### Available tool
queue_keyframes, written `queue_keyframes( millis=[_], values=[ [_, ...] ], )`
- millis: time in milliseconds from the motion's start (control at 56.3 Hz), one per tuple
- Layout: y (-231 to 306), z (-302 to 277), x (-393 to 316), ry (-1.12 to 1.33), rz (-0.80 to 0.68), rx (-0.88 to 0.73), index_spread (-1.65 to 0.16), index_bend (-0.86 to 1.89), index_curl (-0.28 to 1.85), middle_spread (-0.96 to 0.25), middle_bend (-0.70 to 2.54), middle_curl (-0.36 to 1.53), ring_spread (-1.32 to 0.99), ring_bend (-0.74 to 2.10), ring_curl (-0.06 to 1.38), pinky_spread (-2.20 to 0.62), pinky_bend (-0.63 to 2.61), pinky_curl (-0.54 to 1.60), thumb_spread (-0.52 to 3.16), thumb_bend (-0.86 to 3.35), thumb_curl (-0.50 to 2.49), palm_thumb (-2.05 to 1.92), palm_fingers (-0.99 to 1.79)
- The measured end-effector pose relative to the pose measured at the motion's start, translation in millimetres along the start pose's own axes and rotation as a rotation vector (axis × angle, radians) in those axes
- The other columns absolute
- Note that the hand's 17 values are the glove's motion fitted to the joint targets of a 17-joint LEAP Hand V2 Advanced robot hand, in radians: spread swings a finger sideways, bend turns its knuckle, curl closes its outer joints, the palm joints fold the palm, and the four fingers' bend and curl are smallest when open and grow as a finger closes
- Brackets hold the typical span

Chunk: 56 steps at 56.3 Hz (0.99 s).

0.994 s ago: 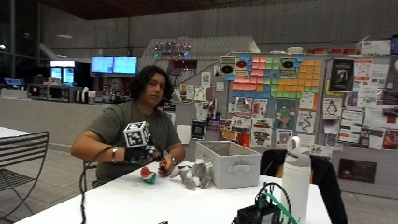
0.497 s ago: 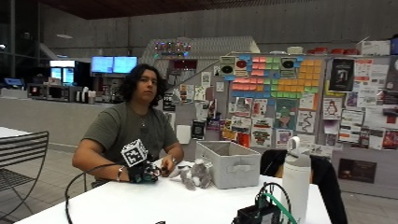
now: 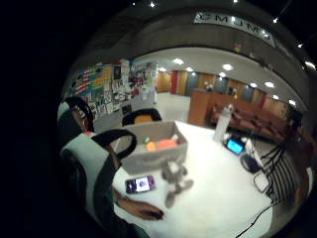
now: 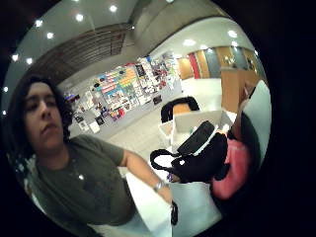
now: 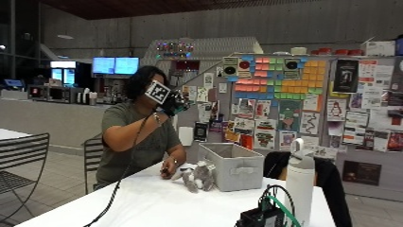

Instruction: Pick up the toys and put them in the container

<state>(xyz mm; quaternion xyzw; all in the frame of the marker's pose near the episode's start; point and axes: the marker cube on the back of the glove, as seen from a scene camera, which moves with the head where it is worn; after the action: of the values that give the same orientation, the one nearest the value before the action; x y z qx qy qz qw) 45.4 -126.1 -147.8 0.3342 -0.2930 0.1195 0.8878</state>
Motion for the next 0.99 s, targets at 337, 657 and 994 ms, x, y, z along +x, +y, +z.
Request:
queue_keyframes(
  millis=[337, 657, 994],
  values=[
    [-69, 139, 6, -0.203, 0.226, -0.342, -0.19, 0.94, 0.83, -0.24, 1.16, 0.86, -0.38, 1.12, 0.69, -0.38, 0.76, 0.49, 1.36, 0.04, 0.53, 0.21, 0.65],
    [46, 149, 92, -0.014, 0.462, -0.497, -0.34, 0.48, 0.57, -0.16, 0.53, 0.57, -0.27, 0.56, 0.42, -0.04, 0.83, 0.4, 1.16, -0.08, 0.32, -0.1, 0.07],
    [217, 195, 161, 0.003, 0.831, -0.679, -0.33, 0.09, 0.4, -0.19, 0.5, 0.53, -0.31, 0.83, 0.5, -0.06, 0.95, 0.43, 1.11, -0.02, 0.31, 0.01, 0.1]
  ],
)
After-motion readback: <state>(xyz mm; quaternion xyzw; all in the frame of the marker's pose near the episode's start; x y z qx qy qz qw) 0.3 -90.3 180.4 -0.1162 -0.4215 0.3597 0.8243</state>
